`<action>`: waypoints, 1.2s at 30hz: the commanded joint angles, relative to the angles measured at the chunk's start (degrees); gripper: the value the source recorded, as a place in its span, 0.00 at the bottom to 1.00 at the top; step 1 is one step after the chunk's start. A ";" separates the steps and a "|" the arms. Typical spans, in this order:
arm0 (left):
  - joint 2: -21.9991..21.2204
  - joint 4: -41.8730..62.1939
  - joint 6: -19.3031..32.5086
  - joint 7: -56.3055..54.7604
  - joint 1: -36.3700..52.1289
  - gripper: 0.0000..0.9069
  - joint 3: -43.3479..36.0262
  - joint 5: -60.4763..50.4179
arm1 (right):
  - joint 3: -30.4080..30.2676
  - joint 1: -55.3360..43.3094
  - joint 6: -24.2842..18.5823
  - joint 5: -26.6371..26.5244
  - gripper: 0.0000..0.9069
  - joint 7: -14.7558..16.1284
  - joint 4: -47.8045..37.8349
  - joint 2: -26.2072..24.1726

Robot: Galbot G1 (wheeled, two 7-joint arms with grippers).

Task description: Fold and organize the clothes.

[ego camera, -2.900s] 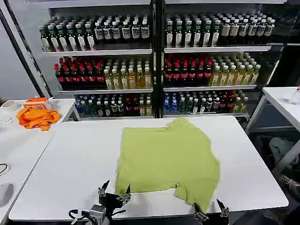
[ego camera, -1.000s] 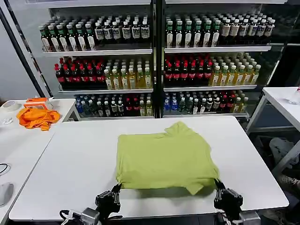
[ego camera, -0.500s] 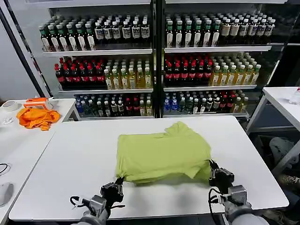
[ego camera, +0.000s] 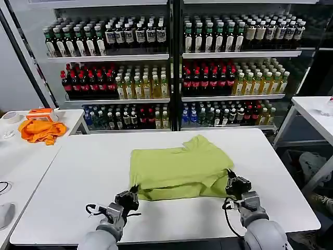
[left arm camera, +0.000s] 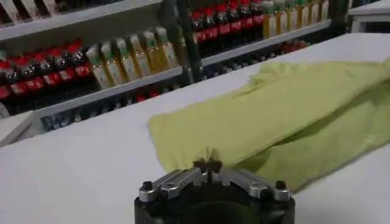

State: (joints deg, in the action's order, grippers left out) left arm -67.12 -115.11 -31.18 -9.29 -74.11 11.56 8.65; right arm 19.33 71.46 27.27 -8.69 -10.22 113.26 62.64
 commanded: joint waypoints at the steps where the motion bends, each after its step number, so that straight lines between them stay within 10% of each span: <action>1: -0.99 2.64 0.33 -0.23 2.18 0.13 -1.14 -1.01 | -1.39 -2.57 -1.45 3.58 0.34 0.48 -4.65 -0.14; 2: -1.25 2.73 0.35 -0.26 2.18 0.17 -1.25 -1.09 | -1.54 -2.66 -1.09 4.26 0.57 0.86 -4.75 -0.08; 3: -1.48 2.75 0.37 -0.30 2.18 0.28 -1.27 -1.30 | -1.61 -2.66 -0.92 4.69 1.00 1.03 -4.77 -0.06; 7: -2.13 3.09 0.96 -1.50 2.30 1.00 -1.20 -1.16 | -1.95 -2.34 -0.50 5.76 1.00 1.26 -5.16 0.27; 28: -3.02 3.36 3.15 -3.28 -3.63 1.00 1.54 0.37 | 9.57 11.96 4.08 -7.39 1.00 -0.25 2.71 2.71; 30: -3.04 3.85 3.13 -3.38 -2.97 0.68 1.43 0.56 | 9.23 11.38 4.95 -9.56 1.00 -0.32 1.55 2.76; 31: -3.05 4.20 3.14 -3.45 -2.50 0.39 1.40 0.77 | 9.05 11.19 5.20 -10.25 0.73 -0.32 1.44 2.79; 34: -3.00 4.65 3.41 -3.68 -1.64 0.03 1.31 1.45 | 8.14 10.47 5.74 -11.87 0.03 -0.39 0.86 3.04; 36: -2.94 4.77 3.97 -3.69 -1.47 0.02 1.24 1.58 | 7.43 10.00 5.63 -12.23 0.00 -0.33 0.17 3.09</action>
State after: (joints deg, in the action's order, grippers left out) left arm -70.07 -111.40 -28.02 -12.85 -75.90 12.64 9.61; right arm 25.92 79.96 30.92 -15.73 -10.54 113.78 65.61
